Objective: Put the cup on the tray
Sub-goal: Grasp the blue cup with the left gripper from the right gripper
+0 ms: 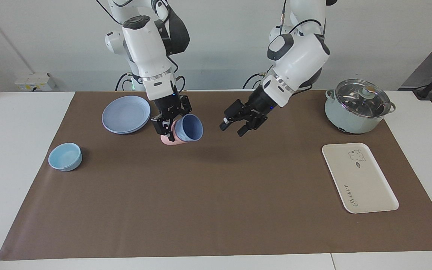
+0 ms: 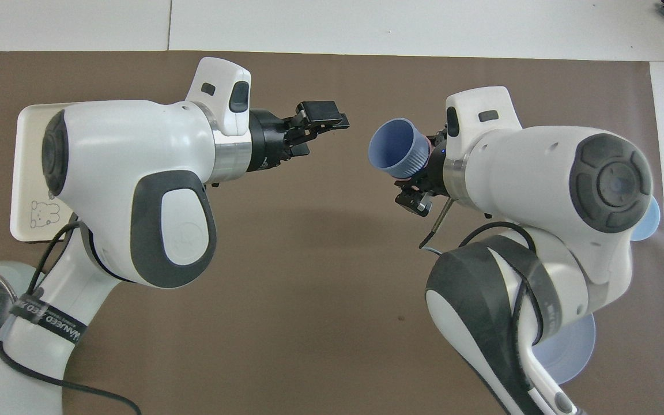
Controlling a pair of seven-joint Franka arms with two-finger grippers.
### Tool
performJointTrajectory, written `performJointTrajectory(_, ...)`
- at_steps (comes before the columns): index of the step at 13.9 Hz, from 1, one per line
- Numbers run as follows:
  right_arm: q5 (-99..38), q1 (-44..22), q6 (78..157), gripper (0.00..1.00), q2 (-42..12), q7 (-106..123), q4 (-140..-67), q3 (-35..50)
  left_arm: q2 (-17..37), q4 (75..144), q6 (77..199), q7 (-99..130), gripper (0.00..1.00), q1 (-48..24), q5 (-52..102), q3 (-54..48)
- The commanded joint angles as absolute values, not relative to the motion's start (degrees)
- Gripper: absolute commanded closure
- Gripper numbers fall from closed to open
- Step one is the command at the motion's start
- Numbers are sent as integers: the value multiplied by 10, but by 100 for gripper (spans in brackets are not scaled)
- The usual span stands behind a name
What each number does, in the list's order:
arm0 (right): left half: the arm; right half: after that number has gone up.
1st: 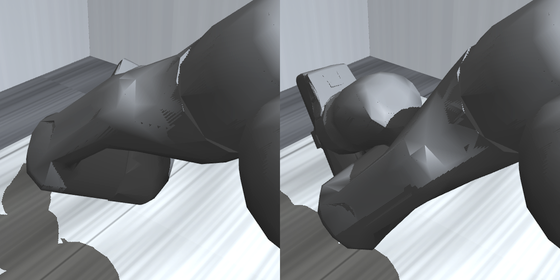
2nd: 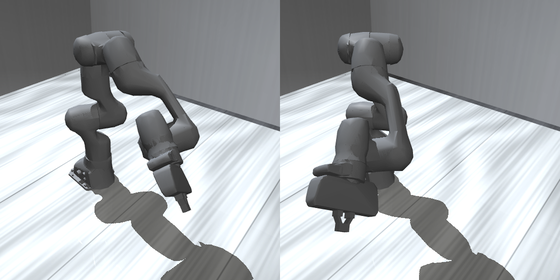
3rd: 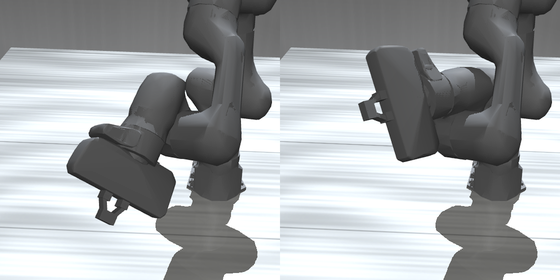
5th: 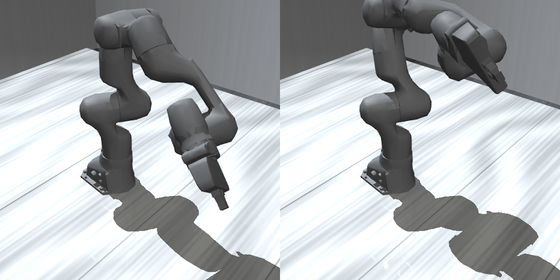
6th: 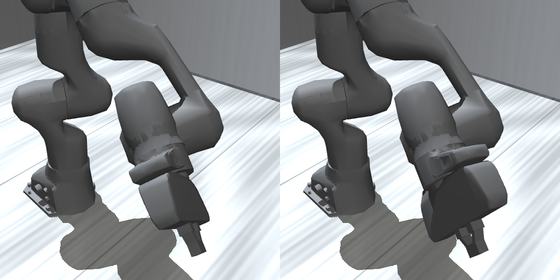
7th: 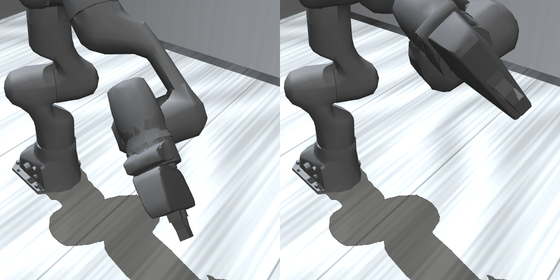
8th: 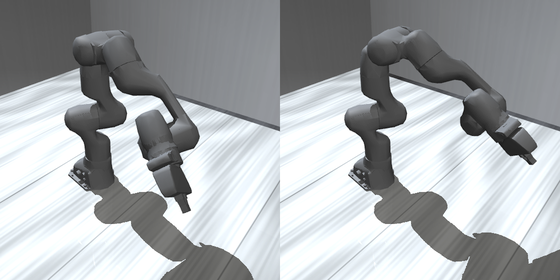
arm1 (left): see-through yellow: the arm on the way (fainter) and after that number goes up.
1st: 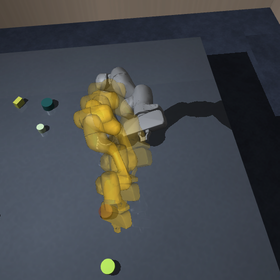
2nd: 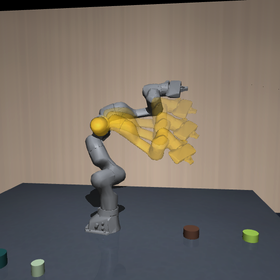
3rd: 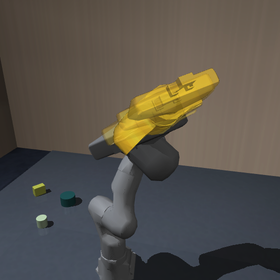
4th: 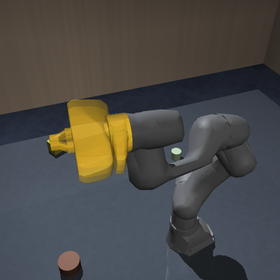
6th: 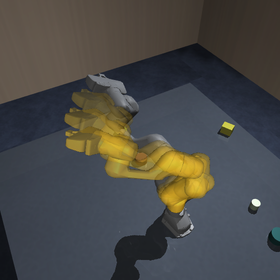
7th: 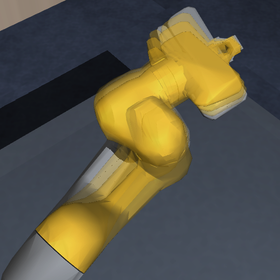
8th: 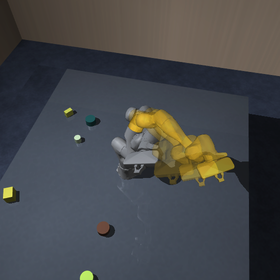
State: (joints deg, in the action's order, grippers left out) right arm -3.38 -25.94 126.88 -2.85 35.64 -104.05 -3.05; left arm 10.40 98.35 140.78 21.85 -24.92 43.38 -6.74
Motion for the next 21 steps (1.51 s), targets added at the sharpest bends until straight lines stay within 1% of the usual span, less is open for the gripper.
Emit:
performJointTrajectory(1,1,-272,1238,100,-40,327,-1009,-33,112,981,1446,221,23,-275,461,-58)
performJointTrajectory(3,3,-273,1239,100,-42,321,-1008,-33,112,986,1445,222,32,-288,462,-57)
performJointTrajectory(6,3,-273,1239,100,-43,321,-1007,-33,110,987,1439,223,52,-300,461,-56)
performJointTrajectory(7,3,-273,1240,100,-43,321,-1007,-33,109,991,1434,215,95,-306,454,-55)
performJointTrajectory(8,3,-273,1241,100,-43,321,-1007,-33,106,997,1434,215,100,-307,454,-55)
performJointTrajectory(15,3,-272,1245,100,-46,321,-1007,-33,110,984,1432,215,100,-303,451,-55)
performJointTrajectory(17,3,-272,1246,100,-46,320,-1008,-33,112,956,1392,216,100,-295,436,-53)
performJointTrajectory(21,3,-272,1246,100,-46,320,-1008,-33,125,892,1278,217,100,-231,415,-51)
